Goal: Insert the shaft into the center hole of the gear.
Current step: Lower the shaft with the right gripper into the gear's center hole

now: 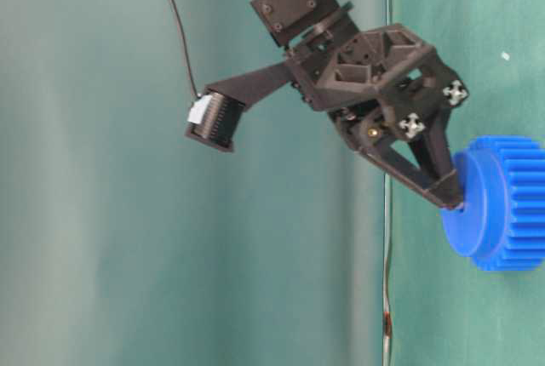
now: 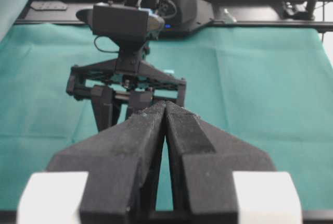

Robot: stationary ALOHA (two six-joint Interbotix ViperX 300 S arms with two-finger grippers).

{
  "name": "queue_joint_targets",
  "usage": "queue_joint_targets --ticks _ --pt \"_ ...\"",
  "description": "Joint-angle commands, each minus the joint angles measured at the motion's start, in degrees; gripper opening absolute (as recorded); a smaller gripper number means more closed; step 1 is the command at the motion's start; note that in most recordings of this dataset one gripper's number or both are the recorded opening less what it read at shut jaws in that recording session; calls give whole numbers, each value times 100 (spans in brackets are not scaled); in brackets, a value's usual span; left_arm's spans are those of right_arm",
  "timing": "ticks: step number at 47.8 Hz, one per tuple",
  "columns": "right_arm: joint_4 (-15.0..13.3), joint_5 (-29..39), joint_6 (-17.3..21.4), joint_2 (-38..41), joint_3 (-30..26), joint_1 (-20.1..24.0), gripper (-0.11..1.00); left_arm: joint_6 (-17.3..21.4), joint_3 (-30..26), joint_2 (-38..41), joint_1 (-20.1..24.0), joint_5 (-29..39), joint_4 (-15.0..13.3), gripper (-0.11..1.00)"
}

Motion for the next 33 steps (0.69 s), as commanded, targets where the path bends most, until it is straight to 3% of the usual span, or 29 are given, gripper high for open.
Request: queue_joint_targets --ticks 1,22,25,33 --pt "26 -35 9 -79 -114 -9 18 9 -132 35 9 -35 9 0" --pt "26 -18 -9 -299 -149 -9 20 35 -132 26 9 -26 9 0" --pt "26 18 -9 -360 -141 -9 33 35 -132 35 9 -26 9 0" --pt "26 149 -35 -642 -132 -35 86 35 -132 35 9 18 9 0"
